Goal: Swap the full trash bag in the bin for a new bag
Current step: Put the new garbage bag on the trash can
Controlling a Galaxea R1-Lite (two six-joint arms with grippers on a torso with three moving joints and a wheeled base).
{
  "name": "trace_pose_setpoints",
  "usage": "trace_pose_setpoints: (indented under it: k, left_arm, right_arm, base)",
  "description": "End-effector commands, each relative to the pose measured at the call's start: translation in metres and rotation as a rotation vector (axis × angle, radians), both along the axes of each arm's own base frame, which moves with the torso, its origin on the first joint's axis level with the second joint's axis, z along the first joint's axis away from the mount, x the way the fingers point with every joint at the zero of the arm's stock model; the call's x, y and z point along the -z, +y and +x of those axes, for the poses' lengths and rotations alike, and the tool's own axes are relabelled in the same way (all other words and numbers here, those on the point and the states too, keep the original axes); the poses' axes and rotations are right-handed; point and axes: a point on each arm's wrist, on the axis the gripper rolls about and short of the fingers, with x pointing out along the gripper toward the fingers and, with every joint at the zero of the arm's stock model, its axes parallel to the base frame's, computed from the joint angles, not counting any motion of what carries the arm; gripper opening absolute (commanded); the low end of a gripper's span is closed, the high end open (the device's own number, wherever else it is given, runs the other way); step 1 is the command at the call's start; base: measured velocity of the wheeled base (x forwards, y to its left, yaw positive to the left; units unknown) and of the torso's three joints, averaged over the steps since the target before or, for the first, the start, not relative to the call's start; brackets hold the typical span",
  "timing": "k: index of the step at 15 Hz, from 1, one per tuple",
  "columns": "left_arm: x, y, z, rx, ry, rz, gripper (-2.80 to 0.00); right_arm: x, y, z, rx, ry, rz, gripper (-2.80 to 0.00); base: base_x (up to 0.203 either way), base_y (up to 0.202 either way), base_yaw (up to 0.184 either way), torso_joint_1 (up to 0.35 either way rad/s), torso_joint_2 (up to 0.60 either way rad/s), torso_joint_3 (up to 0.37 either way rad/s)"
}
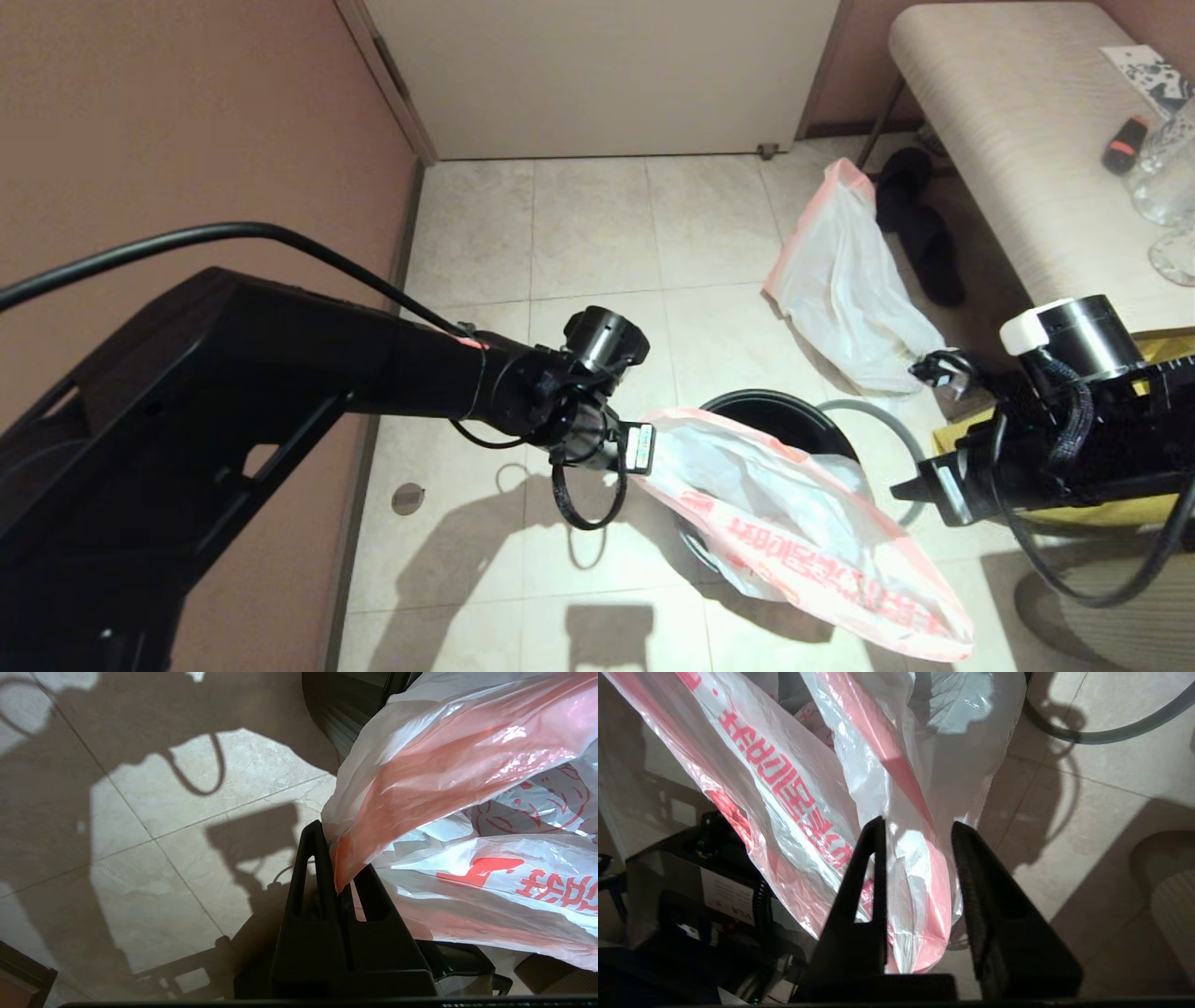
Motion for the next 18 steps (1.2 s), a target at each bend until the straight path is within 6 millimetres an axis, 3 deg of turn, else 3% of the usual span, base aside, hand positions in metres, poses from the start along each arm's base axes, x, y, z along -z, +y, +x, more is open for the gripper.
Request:
trace_pose_setpoints:
  k: [1, 5, 10, 17, 18]
  left_arm:
    - [-0.002, 0.001, -0.001, -0.003, -0.001, -0.003, -2.8]
    - [-0.004, 0.001, 0.0, -0.004, -0.007, -0.005, -2.8]
    - [-0.009, 0.008, 0.001, -0.03, -0.011, -0.021, -2.8]
    - [0.005, 0.02, 0.003, -0.062, 0.0, -0.02, -2.8]
    - [0.006, 0.021, 0.003, -0.064, 0.004, -0.017, -2.8]
  right_arm:
    - [-0.002, 0.001, -0.007, -0.026, -0.008, -0.015, 0.0]
    - [0.023, -0.002, -0.011, -0.136, 0.046, -0.116, 0.0]
    - [0.061, -0.001, 0.009, -0.185, 0.176, -0.07, 0.0]
    - [0.094, -0.007, 0.032, -0.165, 0.2, -0.063, 0.0]
    - [0.098, -0.008, 0.033, -0.161, 0.193, -0.06, -2.8]
  base:
    - [0.0, 0.0, 0.0, 0.0, 0.0, 0.0]
    - [0.0, 0.0, 0.0, 0.0, 0.0, 0.0]
    - [0.0, 0.0, 0.0, 0.0, 0.0, 0.0]
    - [0.0, 0.0, 0.0, 0.0, 0.0, 0.0]
    - [0.0, 0.0, 0.0, 0.0, 0.0, 0.0]
